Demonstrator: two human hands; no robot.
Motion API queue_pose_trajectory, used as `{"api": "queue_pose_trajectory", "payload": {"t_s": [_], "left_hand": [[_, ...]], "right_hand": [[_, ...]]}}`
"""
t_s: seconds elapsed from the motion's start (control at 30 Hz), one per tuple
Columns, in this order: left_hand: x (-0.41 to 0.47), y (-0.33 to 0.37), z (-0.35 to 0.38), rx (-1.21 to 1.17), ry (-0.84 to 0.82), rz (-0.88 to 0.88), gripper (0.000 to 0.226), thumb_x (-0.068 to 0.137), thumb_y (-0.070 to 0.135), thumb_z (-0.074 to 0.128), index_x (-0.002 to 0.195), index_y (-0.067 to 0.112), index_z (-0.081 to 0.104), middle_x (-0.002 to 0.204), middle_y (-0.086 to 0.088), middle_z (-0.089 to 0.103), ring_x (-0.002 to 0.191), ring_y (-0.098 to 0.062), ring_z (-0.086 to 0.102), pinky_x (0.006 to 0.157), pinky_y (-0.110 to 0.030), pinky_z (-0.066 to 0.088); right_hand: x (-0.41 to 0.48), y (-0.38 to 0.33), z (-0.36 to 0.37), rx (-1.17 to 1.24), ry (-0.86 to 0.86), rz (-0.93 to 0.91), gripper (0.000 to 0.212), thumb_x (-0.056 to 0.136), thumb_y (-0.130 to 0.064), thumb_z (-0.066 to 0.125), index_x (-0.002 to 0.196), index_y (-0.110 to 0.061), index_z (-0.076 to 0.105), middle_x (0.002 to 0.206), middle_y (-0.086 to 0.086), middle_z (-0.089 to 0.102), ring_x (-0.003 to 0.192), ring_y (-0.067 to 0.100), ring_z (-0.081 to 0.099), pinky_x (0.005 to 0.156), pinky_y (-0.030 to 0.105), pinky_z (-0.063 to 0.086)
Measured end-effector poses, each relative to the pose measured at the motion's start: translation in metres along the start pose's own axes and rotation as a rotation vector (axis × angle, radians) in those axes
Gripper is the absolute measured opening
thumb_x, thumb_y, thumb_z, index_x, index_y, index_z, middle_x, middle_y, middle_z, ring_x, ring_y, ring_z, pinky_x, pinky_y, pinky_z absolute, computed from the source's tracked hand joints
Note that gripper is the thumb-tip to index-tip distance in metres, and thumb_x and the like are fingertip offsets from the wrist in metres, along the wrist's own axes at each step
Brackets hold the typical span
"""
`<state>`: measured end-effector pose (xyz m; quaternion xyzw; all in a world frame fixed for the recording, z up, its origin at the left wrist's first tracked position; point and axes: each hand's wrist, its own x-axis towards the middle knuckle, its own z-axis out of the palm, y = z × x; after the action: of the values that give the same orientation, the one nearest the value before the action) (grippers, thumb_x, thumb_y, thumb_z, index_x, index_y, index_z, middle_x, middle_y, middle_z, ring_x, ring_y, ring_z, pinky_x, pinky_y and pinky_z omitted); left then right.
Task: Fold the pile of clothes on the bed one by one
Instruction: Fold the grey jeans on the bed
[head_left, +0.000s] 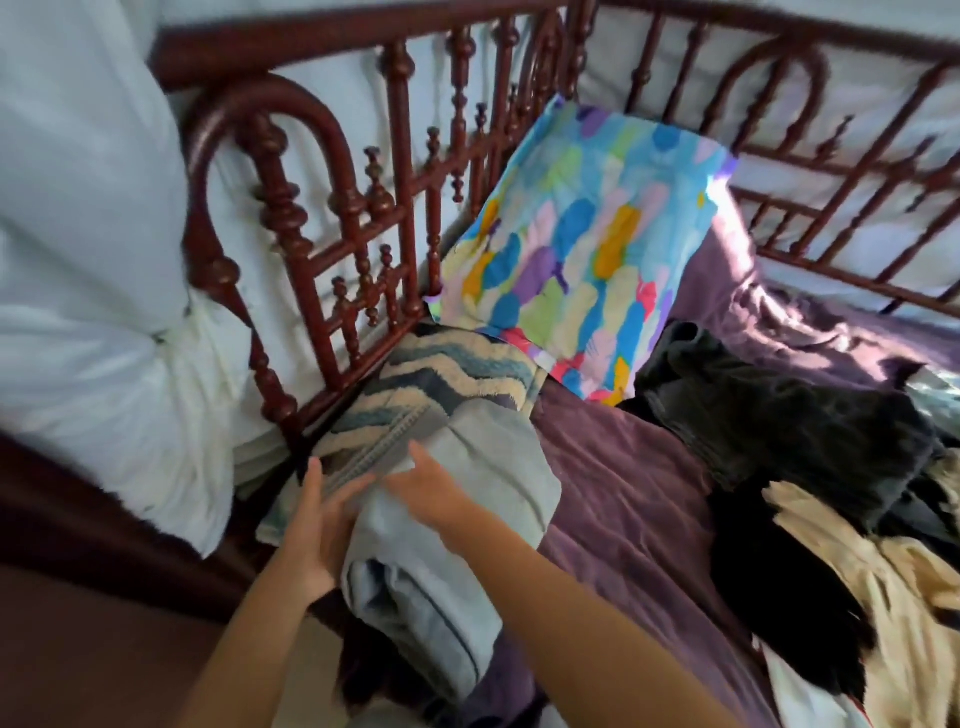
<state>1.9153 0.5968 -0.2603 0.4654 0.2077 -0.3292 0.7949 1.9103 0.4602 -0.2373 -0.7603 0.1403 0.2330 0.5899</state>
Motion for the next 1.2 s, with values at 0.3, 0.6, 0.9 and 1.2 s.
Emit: {"api": "queue_pose_trajectory", "payload": {"t_s": [0.3,0.6,0.9,1.2], "left_hand": [[-0.008,-0.016,0.014,1.106,0.161,0.102,0.038,0.08,-0.004,0.062,0.115,0.009,0.056,0.112,-0.013,0.062,0.088,-0.02,0.054,0.072,-0.029,0.044],[-0.007,0.055,-0.006,1.006,0.247,0.402,0.049,0.081,-0.009,0.061,0.126,0.011,0.058,0.113,-0.003,0.06,0.104,-0.02,0.055,0.09,-0.029,0.04],[-0.001,-0.016,-0.049,1.65,0.737,0.721,0.038,0.074,-0.006,0.063,0.111,0.001,0.065,0.111,-0.029,0.06,0.1,-0.049,0.054,0.074,-0.053,0.046],[0.024,-0.081,-0.071,1.949,0.293,0.365,0.062,0.081,0.052,0.034,0.131,0.02,0.05,0.123,-0.022,0.059,0.107,-0.049,0.057,0.08,-0.057,0.049]], "right_hand": [[-0.014,0.072,-0.007,0.168,0.053,0.197,0.04,0.097,-0.011,0.041,0.138,-0.014,0.04,0.138,0.004,0.049,0.112,0.012,0.048,0.079,0.011,0.04],[-0.027,0.068,-0.028,-0.554,0.262,-0.052,0.055,0.099,-0.035,0.041,0.149,-0.026,0.019,0.157,0.0,0.011,0.144,0.019,0.01,0.115,0.033,0.012],[-0.017,0.098,-0.001,-0.952,-0.071,0.101,0.061,0.096,-0.056,0.027,0.147,-0.041,-0.002,0.156,0.004,-0.02,0.143,0.031,-0.019,0.115,0.055,0.0],[0.008,0.096,-0.016,-1.155,-0.024,0.028,0.093,0.065,-0.084,-0.009,0.147,-0.041,-0.004,0.156,0.003,-0.02,0.144,0.025,-0.018,0.114,0.053,-0.006]]}}
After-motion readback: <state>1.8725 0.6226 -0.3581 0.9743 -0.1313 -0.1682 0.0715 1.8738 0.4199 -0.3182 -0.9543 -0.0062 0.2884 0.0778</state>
